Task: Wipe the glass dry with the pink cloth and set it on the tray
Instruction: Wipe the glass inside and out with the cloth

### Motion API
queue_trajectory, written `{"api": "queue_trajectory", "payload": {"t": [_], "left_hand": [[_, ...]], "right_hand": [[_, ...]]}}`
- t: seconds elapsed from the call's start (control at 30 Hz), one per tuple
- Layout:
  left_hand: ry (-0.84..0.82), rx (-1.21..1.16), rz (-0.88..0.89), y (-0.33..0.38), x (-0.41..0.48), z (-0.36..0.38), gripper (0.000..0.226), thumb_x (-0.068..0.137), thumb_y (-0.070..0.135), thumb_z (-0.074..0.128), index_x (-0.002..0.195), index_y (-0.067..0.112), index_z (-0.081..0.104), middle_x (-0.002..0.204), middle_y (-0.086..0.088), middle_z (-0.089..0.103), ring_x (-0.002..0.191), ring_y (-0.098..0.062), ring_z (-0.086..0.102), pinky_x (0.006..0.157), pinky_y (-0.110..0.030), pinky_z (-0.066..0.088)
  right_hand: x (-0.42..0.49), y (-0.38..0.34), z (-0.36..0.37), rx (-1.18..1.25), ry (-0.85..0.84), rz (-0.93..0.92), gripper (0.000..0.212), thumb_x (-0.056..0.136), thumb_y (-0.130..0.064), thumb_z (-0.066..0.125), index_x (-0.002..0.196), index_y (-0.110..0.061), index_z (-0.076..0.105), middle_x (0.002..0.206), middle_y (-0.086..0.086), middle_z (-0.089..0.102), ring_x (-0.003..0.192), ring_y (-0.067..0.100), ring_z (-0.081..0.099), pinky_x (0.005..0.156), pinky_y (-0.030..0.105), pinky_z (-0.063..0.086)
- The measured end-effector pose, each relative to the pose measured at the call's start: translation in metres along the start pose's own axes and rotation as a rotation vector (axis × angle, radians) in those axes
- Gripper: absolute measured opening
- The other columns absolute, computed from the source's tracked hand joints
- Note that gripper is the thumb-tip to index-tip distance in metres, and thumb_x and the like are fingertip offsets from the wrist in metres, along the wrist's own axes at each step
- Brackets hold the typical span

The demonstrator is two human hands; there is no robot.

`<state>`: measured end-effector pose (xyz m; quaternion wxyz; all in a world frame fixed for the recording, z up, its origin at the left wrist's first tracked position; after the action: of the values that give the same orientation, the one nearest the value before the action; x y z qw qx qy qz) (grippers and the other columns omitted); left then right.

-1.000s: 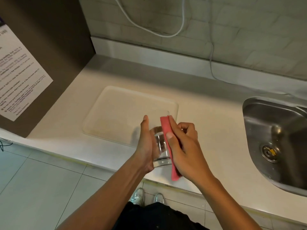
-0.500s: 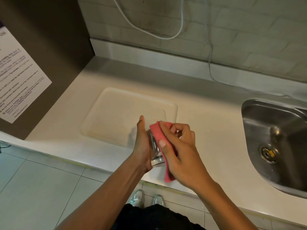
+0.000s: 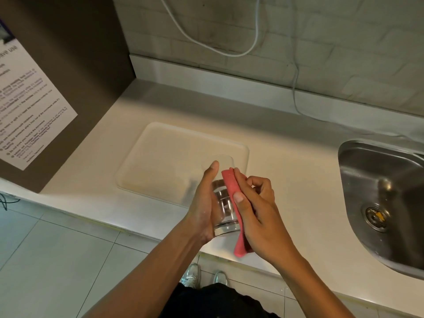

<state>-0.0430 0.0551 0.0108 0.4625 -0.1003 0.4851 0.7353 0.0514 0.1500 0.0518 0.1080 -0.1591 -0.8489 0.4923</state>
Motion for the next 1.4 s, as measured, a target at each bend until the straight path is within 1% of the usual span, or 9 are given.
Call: {"api": "queue_trajectory", "payload": {"t": [0.2,0.4,0.6,0.8,0.93,1.0,1.1,1.23,1.4], "left_hand": [[-0.070,-0.240,-0.136,0.011,0.001,0.002,0.097,0.083,0.088,0.051,0.092,-0.005,0.077,0.072,-0.021,0.075,0.056,-0.033,0.075,0.052,-0.035,0.063],[-0.052,-0.478,-0.195,0.002,-0.003,0.016,0.089,0.091,0.077,0.053,0.098,-0.007,0.080,0.097,-0.030,0.079,0.076,-0.045,0.080,0.065,-0.056,0.068],[-0.014,-0.563,-0.217,0.004,-0.011,0.031,0.073,0.092,0.072,0.057,0.103,0.001,0.074,0.087,-0.020,0.080,0.066,-0.035,0.080,0.061,-0.044,0.067],[0.079,-0.637,-0.199,0.007,-0.012,0.034,0.080,0.093,0.073,0.053,0.120,0.001,0.074,0.115,-0.024,0.080,0.093,-0.038,0.078,0.083,-0.046,0.062],[0.121,-0.658,-0.182,0.008,-0.011,0.039,0.068,0.092,0.071,0.060,0.100,0.005,0.073,0.083,-0.017,0.081,0.070,-0.034,0.080,0.066,-0.042,0.063],[0.144,-0.662,-0.201,0.013,-0.009,0.038,0.078,0.089,0.077,0.059,0.112,0.004,0.072,0.092,-0.019,0.079,0.082,-0.037,0.077,0.065,-0.045,0.063],[0.175,-0.658,-0.204,0.022,-0.009,0.038,0.088,0.087,0.082,0.056,0.126,0.004,0.070,0.119,-0.020,0.078,0.102,-0.037,0.075,0.074,-0.051,0.060],[0.169,-0.667,-0.156,0.015,-0.006,0.039,0.079,0.094,0.076,0.051,0.108,0.001,0.073,0.085,-0.022,0.083,0.062,-0.036,0.081,0.068,-0.045,0.056],[0.117,-0.693,-0.198,0.009,-0.005,0.037,0.073,0.089,0.074,0.060,0.096,0.003,0.076,0.079,-0.019,0.080,0.073,-0.036,0.079,0.069,-0.047,0.059]], "right_hand": [[-0.018,-0.003,0.004,-0.053,0.039,-0.118,0.046,0.101,-0.059,0.031,0.146,-0.056,0.038,0.126,-0.031,0.032,0.131,0.003,0.036,0.098,0.006,0.038],[-0.012,0.002,0.000,-0.365,0.126,-0.363,0.058,0.105,-0.041,0.038,0.157,-0.044,0.015,0.142,-0.008,0.033,0.128,0.009,0.029,0.105,0.016,0.032],[0.004,0.010,-0.009,-0.237,0.120,-0.403,0.054,0.104,-0.050,0.037,0.155,-0.042,0.022,0.154,-0.030,0.028,0.141,-0.001,0.031,0.114,0.022,0.033],[0.008,0.007,0.003,-0.476,0.160,-0.586,0.051,0.107,-0.040,0.033,0.156,-0.025,0.030,0.159,0.001,0.035,0.150,0.022,0.030,0.120,0.040,0.025],[0.027,0.000,-0.004,-0.331,0.156,-0.437,0.042,0.105,-0.049,0.029,0.144,-0.039,0.044,0.138,-0.020,0.053,0.129,-0.001,0.047,0.108,0.031,0.041],[0.029,0.003,0.000,-0.144,0.150,-0.292,0.037,0.103,-0.057,0.028,0.139,-0.054,0.037,0.130,-0.034,0.049,0.122,-0.002,0.053,0.099,0.027,0.050],[0.017,0.015,0.011,-0.027,0.128,-0.230,0.062,0.100,-0.066,0.023,0.155,-0.038,0.024,0.152,-0.024,0.033,0.138,-0.001,0.040,0.109,0.023,0.043],[0.018,0.010,0.010,-0.294,0.154,-0.503,0.054,0.108,-0.043,0.023,0.159,-0.026,0.019,0.163,-0.007,0.021,0.153,0.018,0.018,0.123,0.033,0.021],[0.038,0.008,-0.004,-0.155,0.059,-0.332,0.049,0.102,-0.060,0.031,0.149,-0.047,0.029,0.142,-0.041,0.033,0.131,-0.006,0.043,0.105,0.013,0.038]]}}
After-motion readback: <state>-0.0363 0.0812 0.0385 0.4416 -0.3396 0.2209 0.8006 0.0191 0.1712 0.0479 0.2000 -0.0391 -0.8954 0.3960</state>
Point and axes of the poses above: each hand's wrist, its own x-axis towards the middle knuckle, its own z-axis out of the palm, y = z × x, the point moved 3 cm from there along x, towards the middle knuckle
